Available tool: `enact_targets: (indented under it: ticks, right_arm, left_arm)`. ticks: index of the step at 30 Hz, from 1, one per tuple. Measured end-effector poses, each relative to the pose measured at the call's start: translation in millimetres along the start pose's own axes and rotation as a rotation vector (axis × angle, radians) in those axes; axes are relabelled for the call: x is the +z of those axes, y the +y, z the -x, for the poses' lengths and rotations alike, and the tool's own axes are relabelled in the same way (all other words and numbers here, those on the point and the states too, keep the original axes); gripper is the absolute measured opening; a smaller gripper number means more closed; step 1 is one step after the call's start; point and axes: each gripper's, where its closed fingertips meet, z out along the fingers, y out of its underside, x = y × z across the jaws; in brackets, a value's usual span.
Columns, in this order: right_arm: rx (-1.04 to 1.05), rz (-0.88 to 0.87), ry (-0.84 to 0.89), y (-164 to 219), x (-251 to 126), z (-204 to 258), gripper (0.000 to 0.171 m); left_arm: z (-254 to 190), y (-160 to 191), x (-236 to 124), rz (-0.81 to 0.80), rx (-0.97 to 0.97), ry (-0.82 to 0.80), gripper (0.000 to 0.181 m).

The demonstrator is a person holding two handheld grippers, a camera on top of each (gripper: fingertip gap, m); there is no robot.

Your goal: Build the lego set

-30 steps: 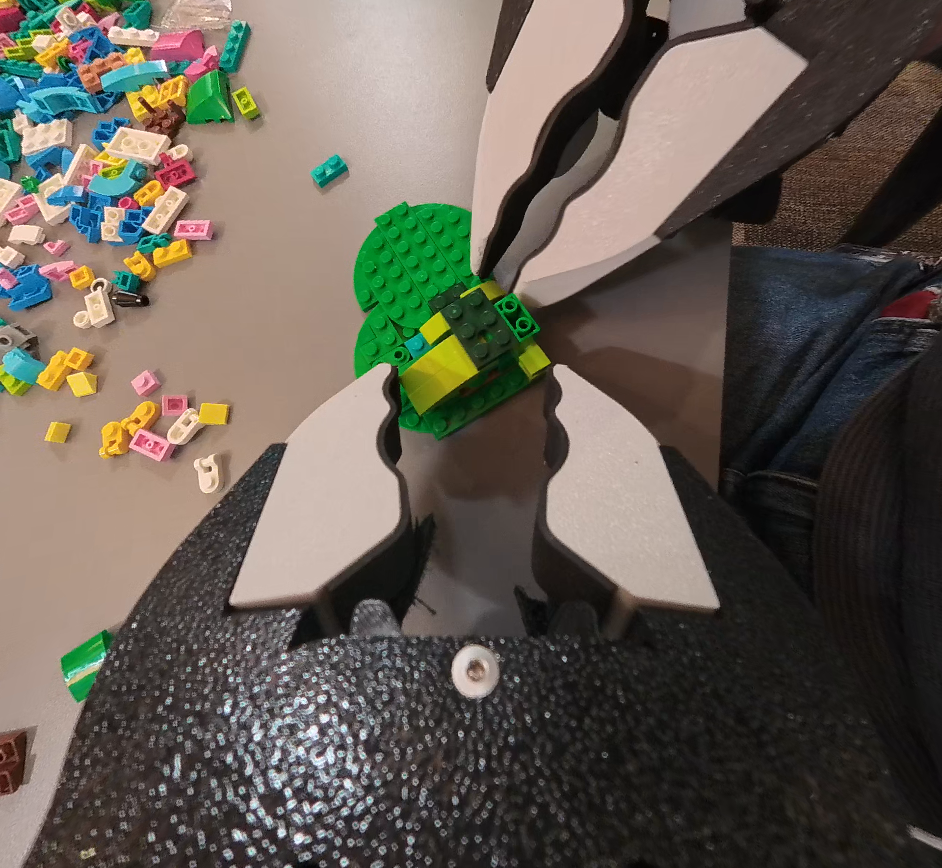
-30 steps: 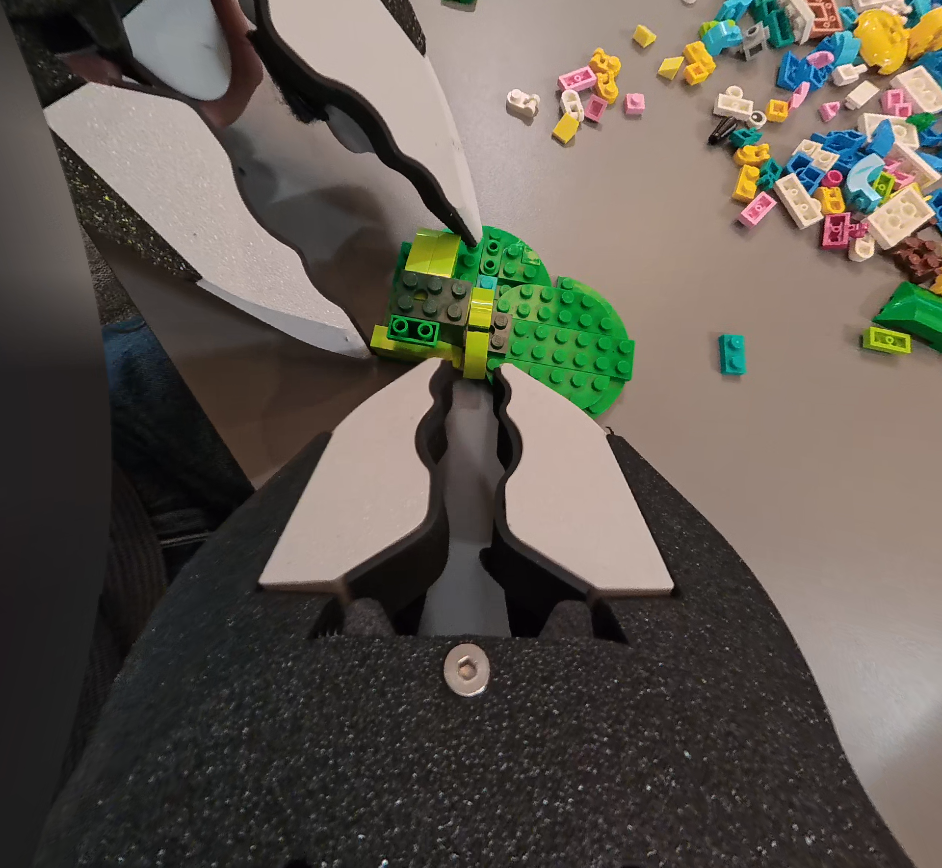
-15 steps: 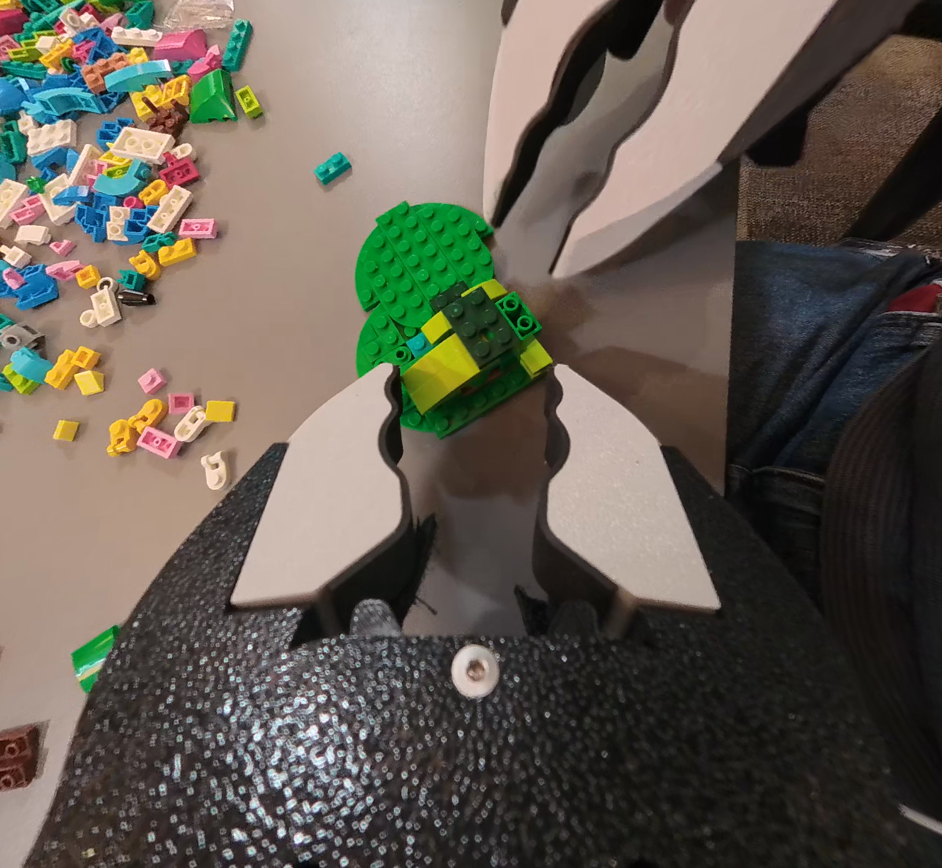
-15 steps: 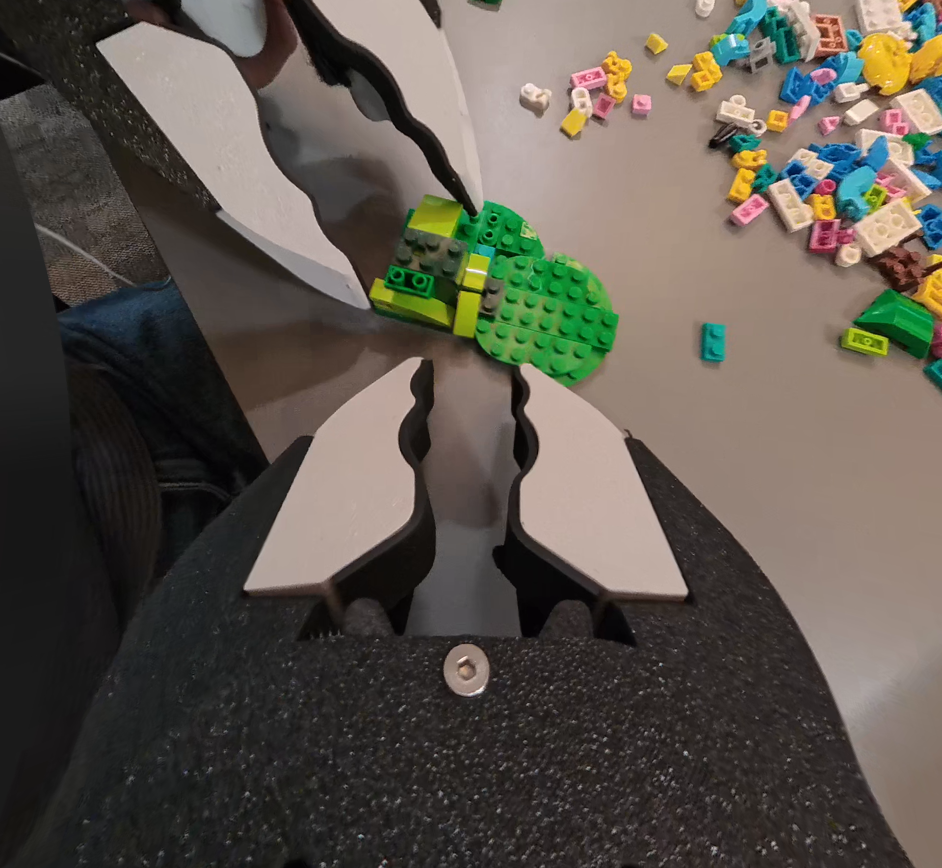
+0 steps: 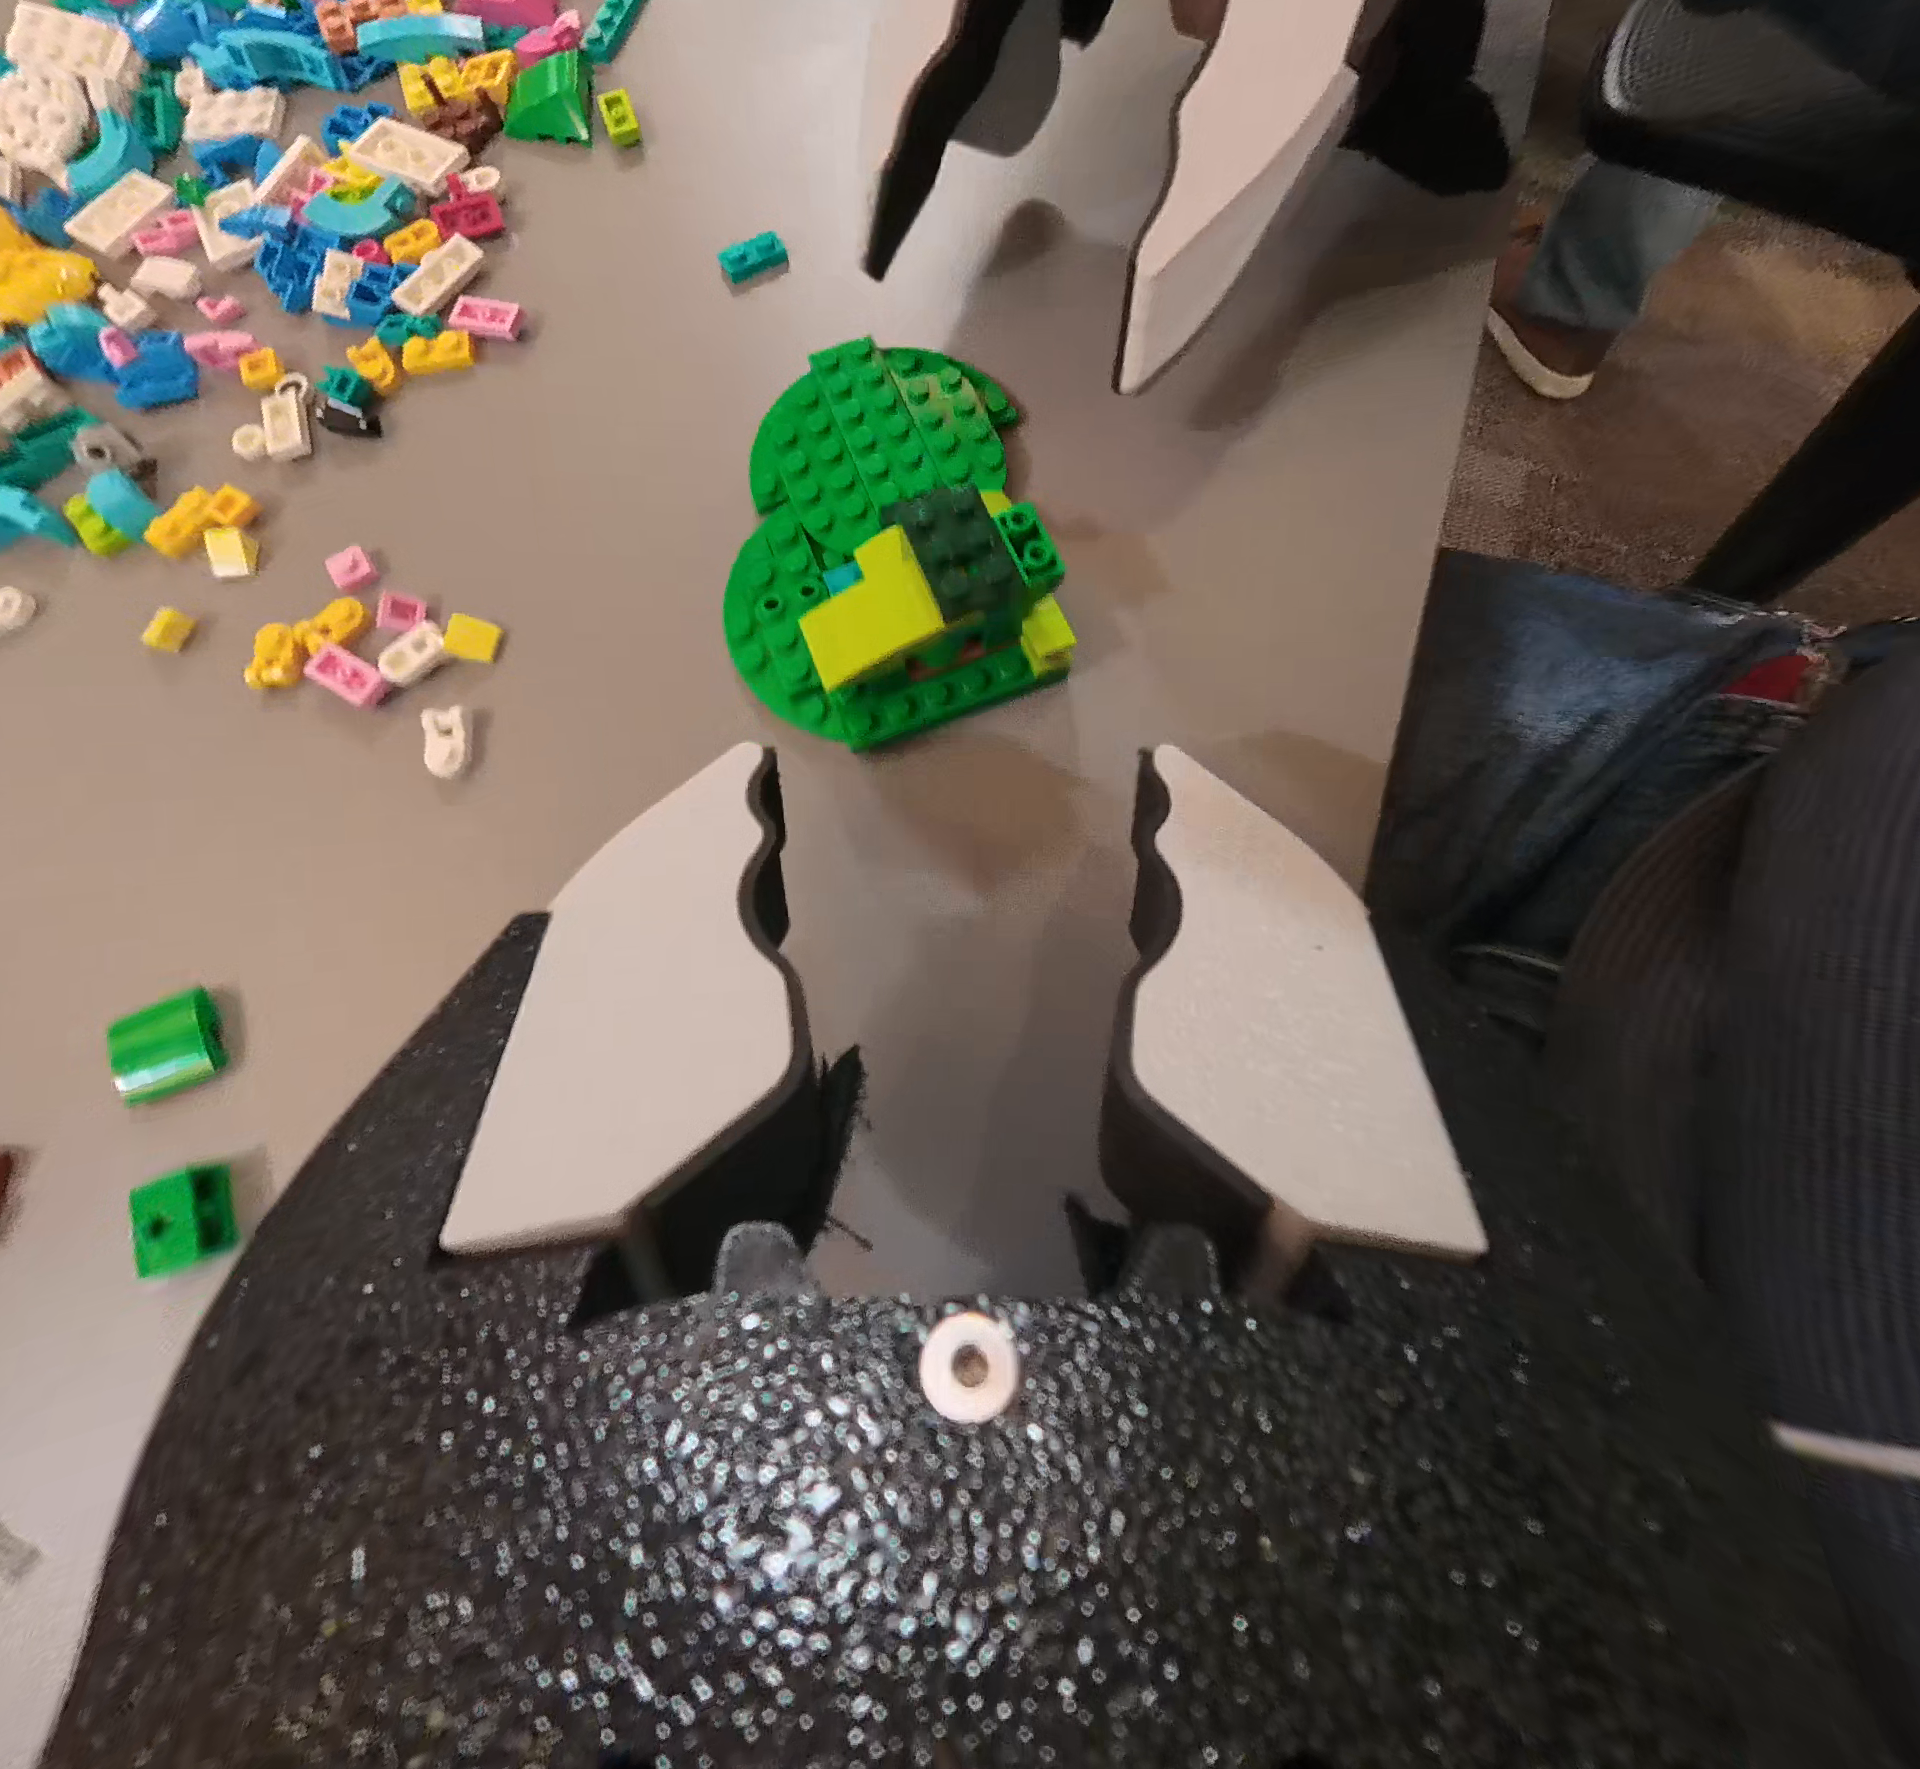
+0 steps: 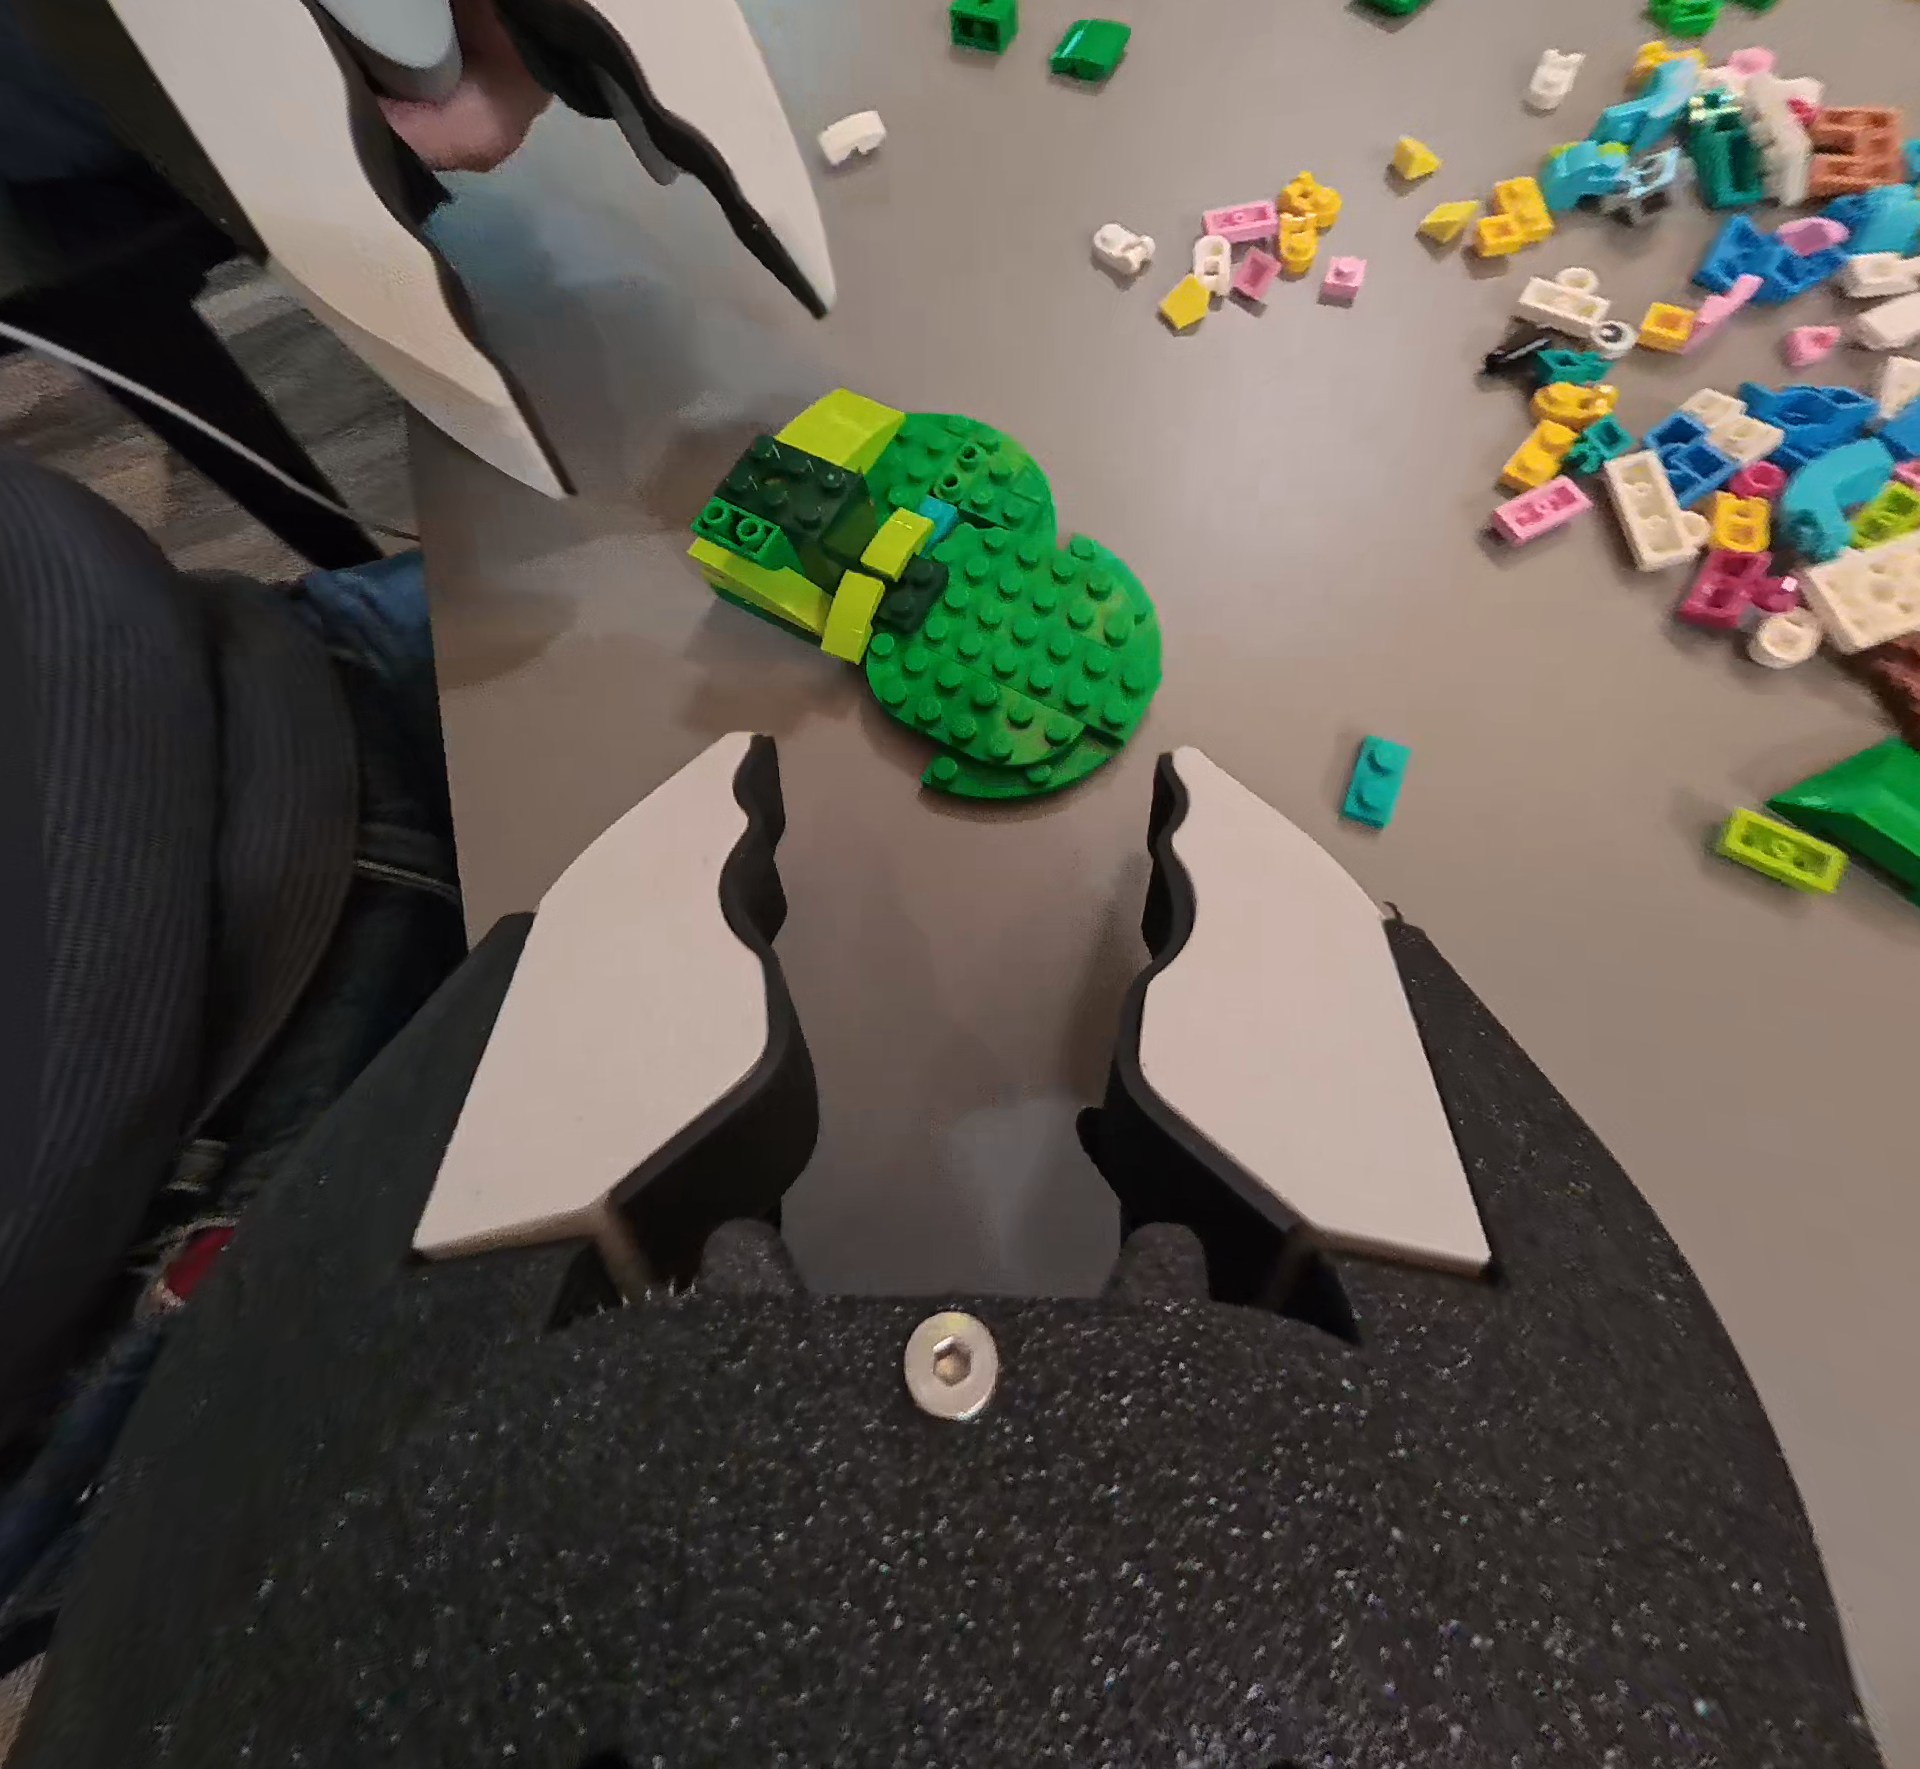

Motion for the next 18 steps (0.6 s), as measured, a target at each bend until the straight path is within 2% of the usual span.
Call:
enact_targets:
  ticks: [5,9,18]
  right_arm:
    - [0.018,0.018,-0.101,-1,6,2,0.075]
    - [0.016,0.023,-0.149,-2,7,11,0.075]
    - [-0.031,0.042,-0.162,0,11,30,0.073]
  left_arm:
    - [-12,13,-23,-0.032,-0.064,-0.028,0.064]
    - [-18,14,-32,-0.042,-0.030,-0.082,0.063]
    - [-7,-12,-19,-0.110,0.040,-0.150,0.056]
